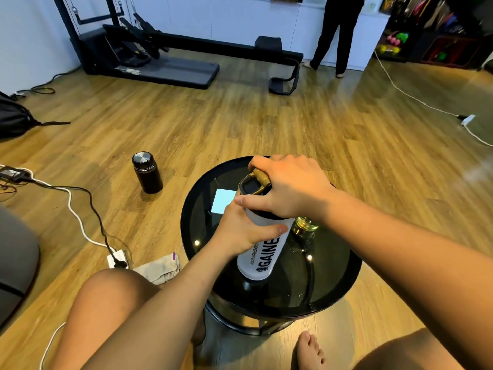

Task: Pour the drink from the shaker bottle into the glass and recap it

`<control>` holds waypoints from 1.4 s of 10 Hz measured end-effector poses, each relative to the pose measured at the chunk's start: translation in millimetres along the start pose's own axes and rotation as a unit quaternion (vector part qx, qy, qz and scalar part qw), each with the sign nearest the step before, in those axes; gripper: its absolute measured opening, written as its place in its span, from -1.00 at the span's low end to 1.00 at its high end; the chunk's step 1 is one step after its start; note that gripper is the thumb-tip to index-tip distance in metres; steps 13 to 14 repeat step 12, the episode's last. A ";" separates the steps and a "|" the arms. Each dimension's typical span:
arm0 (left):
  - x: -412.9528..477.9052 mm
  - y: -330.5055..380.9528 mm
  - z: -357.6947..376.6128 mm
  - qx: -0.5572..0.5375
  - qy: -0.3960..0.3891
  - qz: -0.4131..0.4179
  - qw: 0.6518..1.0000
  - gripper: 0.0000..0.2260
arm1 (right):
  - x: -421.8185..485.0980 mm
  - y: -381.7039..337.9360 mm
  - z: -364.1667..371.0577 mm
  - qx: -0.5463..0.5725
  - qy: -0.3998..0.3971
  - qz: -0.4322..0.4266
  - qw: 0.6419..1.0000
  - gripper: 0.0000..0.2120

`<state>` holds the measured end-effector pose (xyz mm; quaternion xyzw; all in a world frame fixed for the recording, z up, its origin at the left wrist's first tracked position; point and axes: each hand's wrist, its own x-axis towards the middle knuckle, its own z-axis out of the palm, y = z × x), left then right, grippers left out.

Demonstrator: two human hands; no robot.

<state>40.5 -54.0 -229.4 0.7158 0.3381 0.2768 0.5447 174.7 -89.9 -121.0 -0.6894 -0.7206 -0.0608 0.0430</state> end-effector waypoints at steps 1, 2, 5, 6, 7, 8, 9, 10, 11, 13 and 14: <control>-3.2 3.3 1.1 0.000 -0.004 -0.005 1.000 -0.36 | -2.6 -0.2 0.5 -0.001 0.003 0.001 1.000 -0.22; -8.0 4.7 2.4 -0.003 -0.006 -0.010 1.000 -0.40 | -5.7 -3.5 1.4 -0.005 0.009 -0.003 1.000 -0.23; -21.3 -5.7 7.0 -0.029 0.021 -0.020 0.999 -0.40 | -20.3 -15.1 -1.6 -0.011 0.033 -0.027 0.999 -0.25; -22.9 -11.5 12.8 -0.016 0.035 0.006 0.999 -0.22 | -28.0 -15.9 -1.0 -0.012 0.028 -0.024 0.999 -0.17; -24.8 -14.4 15.8 -0.005 0.030 -0.007 1.000 -0.17 | -33.6 -16.1 1.1 -0.014 0.030 -0.031 0.999 -0.15; -28.3 -18.4 18.3 0.011 0.022 -0.019 1.000 -0.14 | -39.3 -15.3 3.3 0.007 0.047 -0.043 0.998 -0.18; -28.7 -19.1 16.4 0.028 0.020 -0.029 0.999 -0.09 | -44.1 -15.9 6.0 0.023 0.070 -0.057 0.996 -0.22; -30.3 -3.2 13.8 0.024 -0.003 -0.041 0.999 -0.10 | -43.5 -17.8 0.6 0.020 0.055 -0.066 0.996 -0.20; -33.1 11.1 4.0 0.032 -0.040 -0.036 0.998 -0.03 | -42.9 -19.1 -9.1 -0.008 -0.007 -0.064 0.998 -0.12; -44.0 26.8 -28.0 -0.030 -0.077 -0.107 0.991 0.30 | -48.2 -18.3 -22.6 0.090 -0.105 -0.028 0.990 -0.07; -44.0 26.8 -28.0 -0.030 -0.077 -0.107 0.991 0.30 | -48.2 -18.3 -22.6 0.090 -0.105 -0.028 0.990 -0.07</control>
